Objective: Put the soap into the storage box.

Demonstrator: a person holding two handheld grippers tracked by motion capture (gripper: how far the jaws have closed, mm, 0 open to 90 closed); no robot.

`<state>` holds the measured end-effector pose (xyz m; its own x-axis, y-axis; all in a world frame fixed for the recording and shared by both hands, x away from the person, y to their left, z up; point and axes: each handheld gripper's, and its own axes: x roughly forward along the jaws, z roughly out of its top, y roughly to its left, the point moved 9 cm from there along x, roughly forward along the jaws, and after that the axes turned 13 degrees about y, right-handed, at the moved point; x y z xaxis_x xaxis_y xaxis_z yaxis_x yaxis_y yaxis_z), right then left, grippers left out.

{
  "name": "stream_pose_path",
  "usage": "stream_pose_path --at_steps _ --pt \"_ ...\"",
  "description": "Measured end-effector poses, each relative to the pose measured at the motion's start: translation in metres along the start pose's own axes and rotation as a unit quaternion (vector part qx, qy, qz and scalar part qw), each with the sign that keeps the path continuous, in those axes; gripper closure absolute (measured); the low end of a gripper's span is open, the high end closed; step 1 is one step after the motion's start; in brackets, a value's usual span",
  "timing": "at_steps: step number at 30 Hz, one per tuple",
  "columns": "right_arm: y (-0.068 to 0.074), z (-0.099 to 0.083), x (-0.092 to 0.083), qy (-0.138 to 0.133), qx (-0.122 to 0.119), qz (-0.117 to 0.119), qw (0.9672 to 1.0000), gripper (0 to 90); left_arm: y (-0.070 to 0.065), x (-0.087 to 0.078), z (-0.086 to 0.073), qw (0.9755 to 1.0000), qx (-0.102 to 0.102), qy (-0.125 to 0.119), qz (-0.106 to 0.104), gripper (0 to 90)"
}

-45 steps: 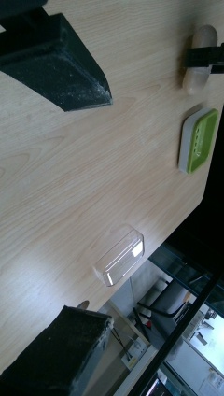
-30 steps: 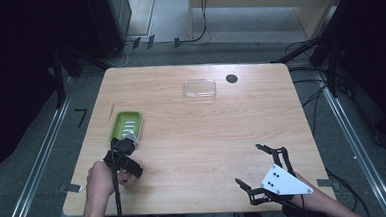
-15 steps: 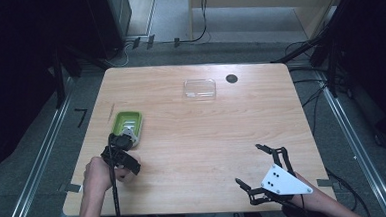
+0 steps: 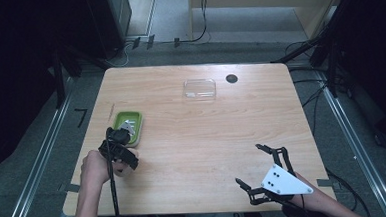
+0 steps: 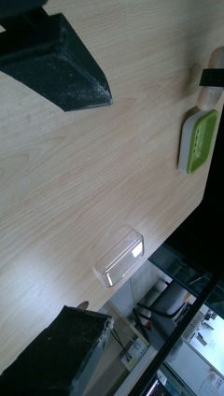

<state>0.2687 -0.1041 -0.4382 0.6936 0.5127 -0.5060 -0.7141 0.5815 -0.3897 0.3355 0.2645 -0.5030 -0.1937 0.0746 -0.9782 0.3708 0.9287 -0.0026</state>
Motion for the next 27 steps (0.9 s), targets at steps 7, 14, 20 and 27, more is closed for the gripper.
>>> stream_pose_path --at_steps 7,14,20,27 --pt "0.0 0.0 0.0 0.0 0.0 0.0 1.0 0.0 0.004 -0.004 0.003 1.0 -0.002 0.0 -0.004 33.1" --pt "0.0 0.0 0.0 0.0 0.001 0.0 1.0 0.0 0.007 -0.009 0.006 1.0 -0.003 0.002 -0.002 33.1" --pt "0.0 0.0 0.0 -0.001 0.002 -0.001 1.0 0.0 0.011 -0.01 0.008 1.0 -0.003 0.007 -0.003 33.1" --pt "0.0 0.0 0.0 0.0 0.001 0.0 1.0 0.0 0.014 -0.013 0.012 0.9999 -0.004 0.01 -0.004 33.1"
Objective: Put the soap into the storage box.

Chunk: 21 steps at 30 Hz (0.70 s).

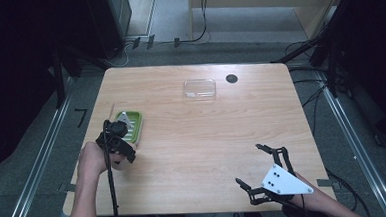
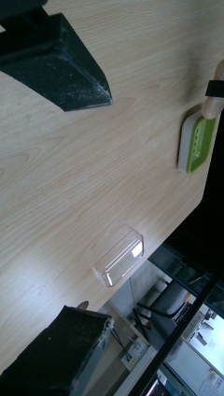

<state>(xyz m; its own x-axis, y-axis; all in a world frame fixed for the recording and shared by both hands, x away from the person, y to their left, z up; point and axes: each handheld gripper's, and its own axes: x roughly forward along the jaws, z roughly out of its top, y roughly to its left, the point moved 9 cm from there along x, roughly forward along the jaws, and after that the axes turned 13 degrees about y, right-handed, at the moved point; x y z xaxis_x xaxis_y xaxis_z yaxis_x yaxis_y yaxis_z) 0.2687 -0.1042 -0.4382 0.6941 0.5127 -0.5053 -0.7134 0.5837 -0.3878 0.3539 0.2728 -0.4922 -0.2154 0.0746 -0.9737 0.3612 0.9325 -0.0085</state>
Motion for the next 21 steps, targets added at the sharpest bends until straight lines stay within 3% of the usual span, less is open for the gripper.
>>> stream_pose_path --at_steps 21 --pt "-0.001 0.0 0.0 -0.002 0.002 0.0 1.0 0.0 0.003 -0.018 0.016 1.0 0.006 0.002 0.004 33.1"
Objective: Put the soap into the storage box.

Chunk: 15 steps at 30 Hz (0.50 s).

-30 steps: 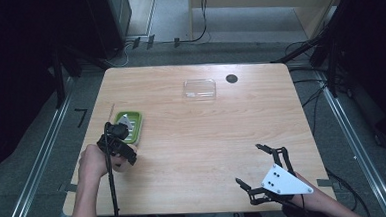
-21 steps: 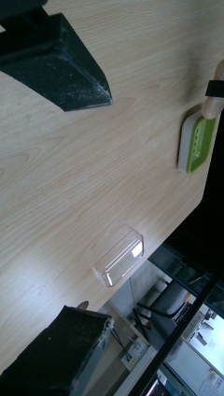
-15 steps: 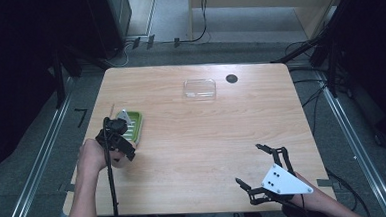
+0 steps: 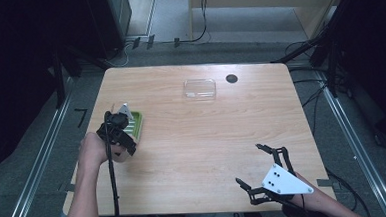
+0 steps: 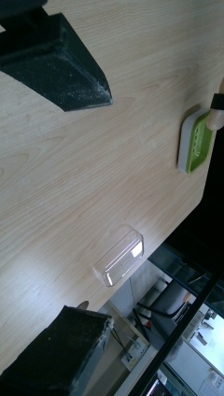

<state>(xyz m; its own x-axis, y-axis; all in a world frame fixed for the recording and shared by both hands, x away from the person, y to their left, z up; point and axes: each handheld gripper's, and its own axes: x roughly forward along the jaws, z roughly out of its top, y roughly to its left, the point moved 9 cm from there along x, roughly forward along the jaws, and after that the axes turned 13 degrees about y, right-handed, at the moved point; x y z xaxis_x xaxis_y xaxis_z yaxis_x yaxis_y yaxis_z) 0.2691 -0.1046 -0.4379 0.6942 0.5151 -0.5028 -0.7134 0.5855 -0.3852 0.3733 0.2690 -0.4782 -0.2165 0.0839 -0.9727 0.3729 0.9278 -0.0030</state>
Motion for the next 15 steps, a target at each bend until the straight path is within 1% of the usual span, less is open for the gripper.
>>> stream_pose_path --at_steps 6,10,11,15 --pt "0.0 0.0 0.0 0.001 0.001 0.0 1.0 0.0 0.002 -0.007 0.005 1.0 0.0 -0.001 0.002 33.1" --pt "0.0 0.0 0.0 0.001 0.001 0.0 1.0 0.0 0.004 -0.01 0.009 1.0 -0.003 -0.004 0.004 33.1" --pt "0.0 0.0 0.0 0.001 0.001 0.0 1.0 0.0 0.004 -0.011 0.009 1.0 -0.001 0.0 0.004 33.1" --pt "0.0 0.0 0.0 0.001 0.001 0.001 1.0 0.0 0.006 -0.014 0.012 1.0 -0.003 -0.004 0.004 33.2"
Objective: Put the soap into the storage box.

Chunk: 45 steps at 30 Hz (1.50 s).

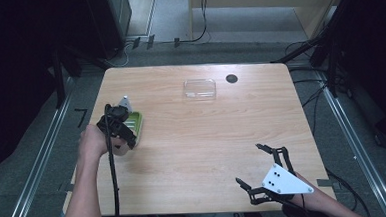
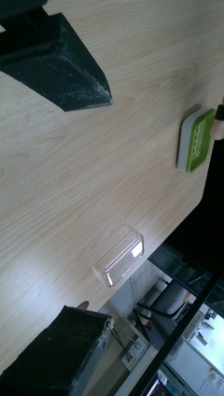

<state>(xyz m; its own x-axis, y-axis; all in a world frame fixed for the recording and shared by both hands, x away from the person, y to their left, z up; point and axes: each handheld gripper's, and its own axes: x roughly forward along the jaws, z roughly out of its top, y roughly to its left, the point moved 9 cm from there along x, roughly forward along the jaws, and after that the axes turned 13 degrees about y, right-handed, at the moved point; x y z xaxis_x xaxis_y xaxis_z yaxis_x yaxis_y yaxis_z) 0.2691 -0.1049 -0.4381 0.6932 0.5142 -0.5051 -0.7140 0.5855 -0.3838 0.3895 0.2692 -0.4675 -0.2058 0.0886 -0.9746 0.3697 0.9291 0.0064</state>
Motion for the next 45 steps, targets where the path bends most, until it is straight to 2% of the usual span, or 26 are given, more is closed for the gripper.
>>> stream_pose_path --at_steps 17,22,37,45 --pt "0.0 0.0 0.0 0.0 -0.001 0.0 1.0 0.0 0.01 -0.009 0.011 1.0 -0.008 0.0 -0.003 33.2" --pt "0.0 0.0 0.0 0.0 -0.001 0.0 1.0 0.0 0.014 -0.009 0.017 0.9997 -0.021 -0.006 -0.007 33.2" --pt "0.0 0.0 0.0 0.0 0.002 0.0 1.0 0.0 0.024 -0.01 0.03 0.9993 -0.035 -0.008 -0.005 33.2" --pt "-0.001 0.0 0.0 -0.001 0.002 -0.001 1.0 0.0 0.032 -0.006 0.036 0.9986 -0.051 -0.011 -0.007 33.2"
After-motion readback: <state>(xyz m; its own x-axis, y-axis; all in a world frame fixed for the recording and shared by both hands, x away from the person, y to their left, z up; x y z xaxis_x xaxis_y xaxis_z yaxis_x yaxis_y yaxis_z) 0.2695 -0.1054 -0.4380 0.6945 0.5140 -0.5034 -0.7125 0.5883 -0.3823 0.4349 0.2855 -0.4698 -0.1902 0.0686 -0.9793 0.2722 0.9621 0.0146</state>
